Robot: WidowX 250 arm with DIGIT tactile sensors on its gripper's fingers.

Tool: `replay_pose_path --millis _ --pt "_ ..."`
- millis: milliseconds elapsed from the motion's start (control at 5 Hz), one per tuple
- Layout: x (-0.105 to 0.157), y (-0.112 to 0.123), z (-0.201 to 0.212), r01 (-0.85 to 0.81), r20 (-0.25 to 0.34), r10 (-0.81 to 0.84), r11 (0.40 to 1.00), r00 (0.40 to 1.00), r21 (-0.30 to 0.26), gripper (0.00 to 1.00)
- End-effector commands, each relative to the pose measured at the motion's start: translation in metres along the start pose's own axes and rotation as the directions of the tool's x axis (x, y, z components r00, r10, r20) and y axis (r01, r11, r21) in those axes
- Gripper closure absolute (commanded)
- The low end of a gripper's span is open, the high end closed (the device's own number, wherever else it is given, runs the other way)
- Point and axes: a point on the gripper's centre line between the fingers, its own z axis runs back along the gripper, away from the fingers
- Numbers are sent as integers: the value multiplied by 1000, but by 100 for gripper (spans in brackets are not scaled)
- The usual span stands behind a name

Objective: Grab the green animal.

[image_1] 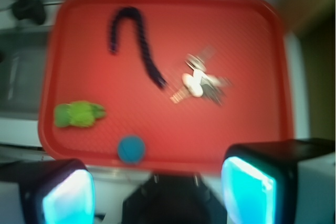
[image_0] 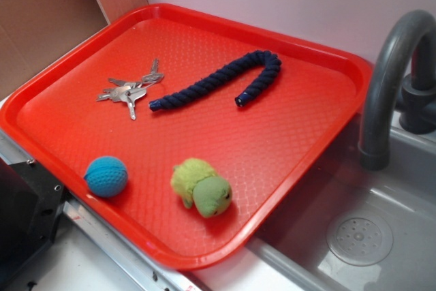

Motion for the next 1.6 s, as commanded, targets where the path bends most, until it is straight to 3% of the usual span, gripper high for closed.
replay_pose_path --millis 0,200,400,600,800,1000,1200,1400 --pt "25 -51 -23 474 36 -473 875 880 -94 0" --pt "21 -76 -32 667 50 -669 729 742 -155 0" --pt "3 -86 -42 819 1 -833 543 553 -187 0" --pt "-11 -93 -61 933 -30 -947 321 321 -160 0" --pt "-11 -91 -83 978 -117 -988 120 101 -169 0" --pt "-8 -88 -98 982 -149 -981 142 123 -127 0" --pt "-3 -90 -111 981 -109 -983 160 148 -113 0" --pt "2 -91 -122 972 -118 -975 203 188 -123 0"
